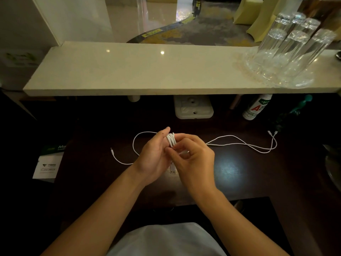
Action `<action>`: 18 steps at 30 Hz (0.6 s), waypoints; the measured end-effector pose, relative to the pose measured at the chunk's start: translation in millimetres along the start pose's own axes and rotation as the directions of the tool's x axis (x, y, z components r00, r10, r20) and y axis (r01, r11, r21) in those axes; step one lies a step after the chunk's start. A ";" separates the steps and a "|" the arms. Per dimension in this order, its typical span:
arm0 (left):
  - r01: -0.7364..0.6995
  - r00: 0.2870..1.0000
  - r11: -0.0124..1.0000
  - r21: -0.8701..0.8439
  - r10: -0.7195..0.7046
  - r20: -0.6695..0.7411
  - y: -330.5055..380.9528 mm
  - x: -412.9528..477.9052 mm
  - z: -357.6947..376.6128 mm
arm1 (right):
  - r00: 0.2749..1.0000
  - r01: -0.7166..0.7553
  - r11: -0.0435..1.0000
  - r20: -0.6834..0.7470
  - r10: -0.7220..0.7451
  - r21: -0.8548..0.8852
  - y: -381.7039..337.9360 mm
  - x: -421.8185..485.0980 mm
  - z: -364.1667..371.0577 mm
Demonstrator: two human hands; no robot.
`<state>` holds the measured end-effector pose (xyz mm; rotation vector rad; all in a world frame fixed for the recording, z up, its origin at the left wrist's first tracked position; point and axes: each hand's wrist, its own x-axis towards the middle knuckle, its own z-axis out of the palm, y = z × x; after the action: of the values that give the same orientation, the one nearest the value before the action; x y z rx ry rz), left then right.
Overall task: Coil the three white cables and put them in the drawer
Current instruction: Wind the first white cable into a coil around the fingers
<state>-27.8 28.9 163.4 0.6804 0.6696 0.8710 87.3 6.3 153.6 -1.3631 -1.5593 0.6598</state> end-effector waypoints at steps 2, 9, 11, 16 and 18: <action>-0.001 0.997 1.000 -0.008 0.000 -0.076 -5.3 4.2 -3.4 | 0.999 -0.002 1.000 -0.049 0.001 -0.016 7.7 -2.7 3.7; -0.043 0.992 0.999 -0.020 0.041 -0.123 -19.6 8.0 -10.4 | 0.995 0.002 0.998 -0.095 -0.007 -0.055 19.2 -1.2 0.8; -0.050 0.992 0.999 -0.002 0.050 -0.115 -22.9 7.6 -12.6 | 0.997 0.061 0.994 -0.048 -0.065 -0.090 23.4 2.8 -3.1; 0.017 0.993 1.000 0.006 -0.016 -0.113 -27.1 4.6 -18.8 | 0.972 -0.144 0.988 0.195 0.131 0.053 31.1 5.8 -11.3; 0.079 0.995 0.996 0.046 -0.076 -0.069 -25.0 1.6 -19.7 | 0.901 -0.334 0.890 0.383 0.205 0.310 32.8 7.2 -14.8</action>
<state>-30.7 23.6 132.1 0.6663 0.7750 0.8109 115.7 18.4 133.8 -1.2307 -1.4141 1.3580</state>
